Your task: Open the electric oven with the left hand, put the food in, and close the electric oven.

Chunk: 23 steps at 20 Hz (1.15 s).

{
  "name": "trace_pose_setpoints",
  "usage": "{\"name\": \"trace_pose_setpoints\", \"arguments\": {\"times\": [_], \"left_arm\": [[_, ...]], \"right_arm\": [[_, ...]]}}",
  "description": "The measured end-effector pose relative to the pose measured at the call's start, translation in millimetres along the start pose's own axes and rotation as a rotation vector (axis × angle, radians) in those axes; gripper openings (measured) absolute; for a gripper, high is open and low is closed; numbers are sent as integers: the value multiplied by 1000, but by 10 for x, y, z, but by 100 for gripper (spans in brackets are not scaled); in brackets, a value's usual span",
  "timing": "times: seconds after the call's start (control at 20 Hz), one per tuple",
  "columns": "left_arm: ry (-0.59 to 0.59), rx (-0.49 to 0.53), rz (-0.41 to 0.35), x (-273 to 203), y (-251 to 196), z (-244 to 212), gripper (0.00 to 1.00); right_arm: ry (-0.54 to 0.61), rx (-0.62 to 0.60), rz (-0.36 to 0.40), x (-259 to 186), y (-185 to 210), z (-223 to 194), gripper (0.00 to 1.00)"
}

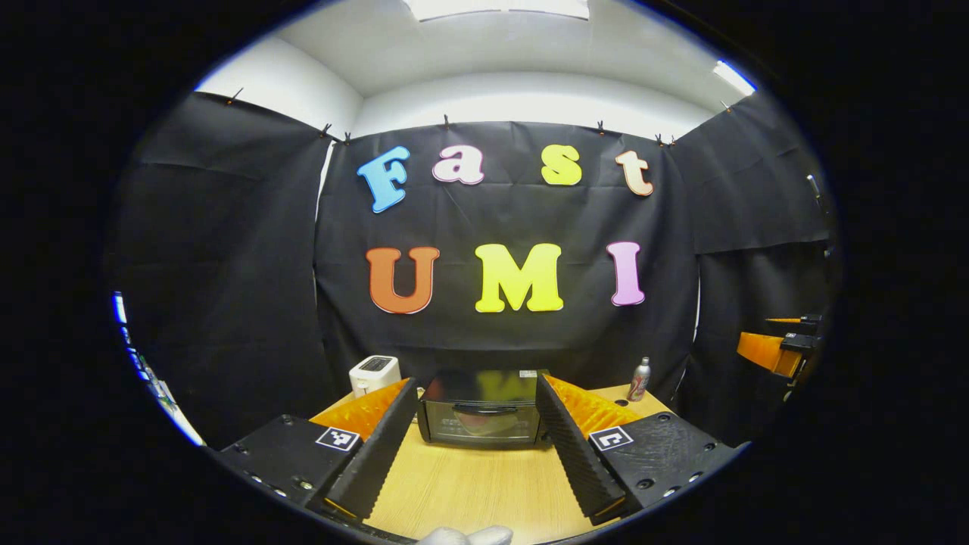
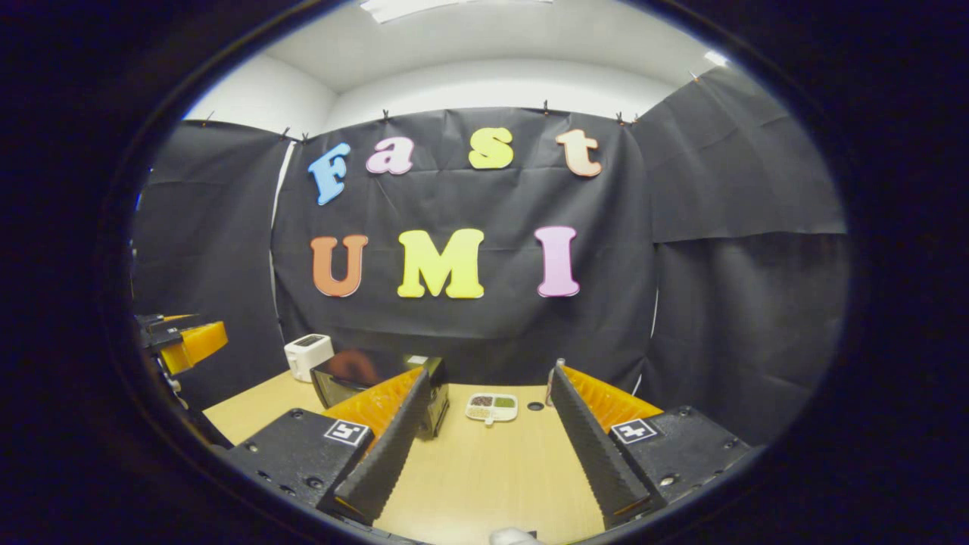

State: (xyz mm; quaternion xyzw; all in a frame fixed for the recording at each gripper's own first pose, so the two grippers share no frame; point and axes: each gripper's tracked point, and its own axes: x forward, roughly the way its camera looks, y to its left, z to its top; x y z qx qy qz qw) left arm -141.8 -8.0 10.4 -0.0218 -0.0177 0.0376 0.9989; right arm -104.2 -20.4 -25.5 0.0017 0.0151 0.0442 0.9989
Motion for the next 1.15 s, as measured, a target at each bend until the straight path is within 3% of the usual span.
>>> {"name": "trace_pose_setpoints", "arguments": {"times": [0.45,0.5,1.15], "left_arm": [[-7,16,-15,-237,-172,20,94],[-7,17,-20,-247,-205,18,94],[-15,31,-57,-200,-376,36,94]], "right_arm": [[-29,27,-1,-280,-156,-18,96],[-32,25,-8,-289,-176,-11,100],[-20,29,-17,-345,-215,-11,96]]}}
